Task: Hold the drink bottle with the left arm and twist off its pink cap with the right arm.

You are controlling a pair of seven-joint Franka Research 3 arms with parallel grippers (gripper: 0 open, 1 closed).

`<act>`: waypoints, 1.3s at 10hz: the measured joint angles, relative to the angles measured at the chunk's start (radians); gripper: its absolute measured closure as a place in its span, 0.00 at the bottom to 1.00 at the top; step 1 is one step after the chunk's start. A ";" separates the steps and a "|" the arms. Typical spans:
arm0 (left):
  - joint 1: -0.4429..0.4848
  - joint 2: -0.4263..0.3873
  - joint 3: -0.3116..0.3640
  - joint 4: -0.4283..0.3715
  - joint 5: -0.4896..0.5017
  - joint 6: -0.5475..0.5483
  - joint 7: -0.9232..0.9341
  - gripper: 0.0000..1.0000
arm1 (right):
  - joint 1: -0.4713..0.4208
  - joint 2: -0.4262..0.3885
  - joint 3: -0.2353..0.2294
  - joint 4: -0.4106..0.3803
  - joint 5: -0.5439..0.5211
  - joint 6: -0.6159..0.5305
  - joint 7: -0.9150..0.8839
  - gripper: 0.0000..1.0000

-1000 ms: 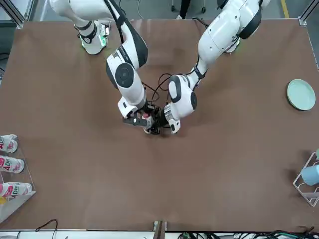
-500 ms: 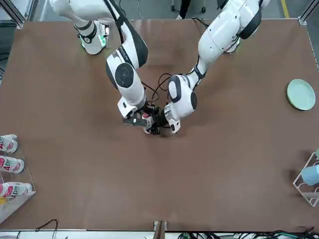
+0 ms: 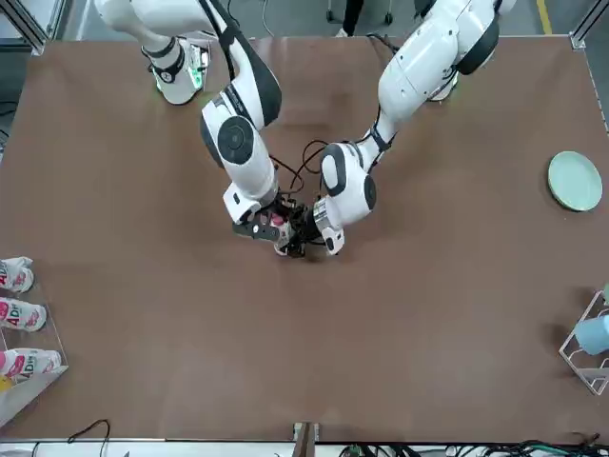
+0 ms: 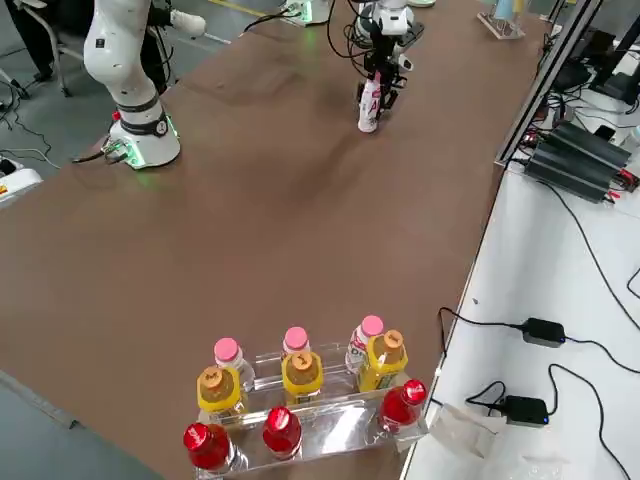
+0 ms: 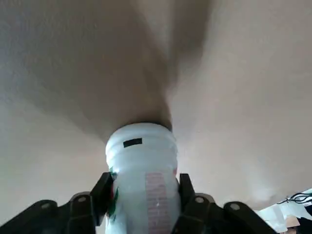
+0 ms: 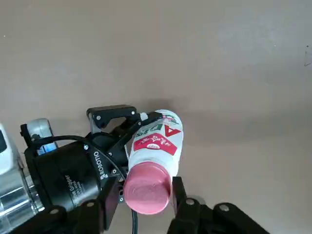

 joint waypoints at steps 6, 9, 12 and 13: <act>0.000 0.000 0.000 0.000 0.000 0.000 0.000 0.40 | 0.000 0.000 0.000 -0.001 0.000 0.001 0.004 0.47; 0.000 0.000 0.000 0.000 0.000 0.000 0.000 0.40 | 0.002 0.000 0.001 -0.001 0.000 0.002 0.004 0.47; 0.000 0.000 0.000 0.000 0.000 0.000 0.000 0.40 | 0.005 0.000 0.002 -0.003 0.000 0.001 0.004 0.44; 0.000 0.000 0.000 0.000 0.000 0.000 0.000 0.40 | 0.007 0.000 0.003 -0.005 0.000 0.001 0.004 0.44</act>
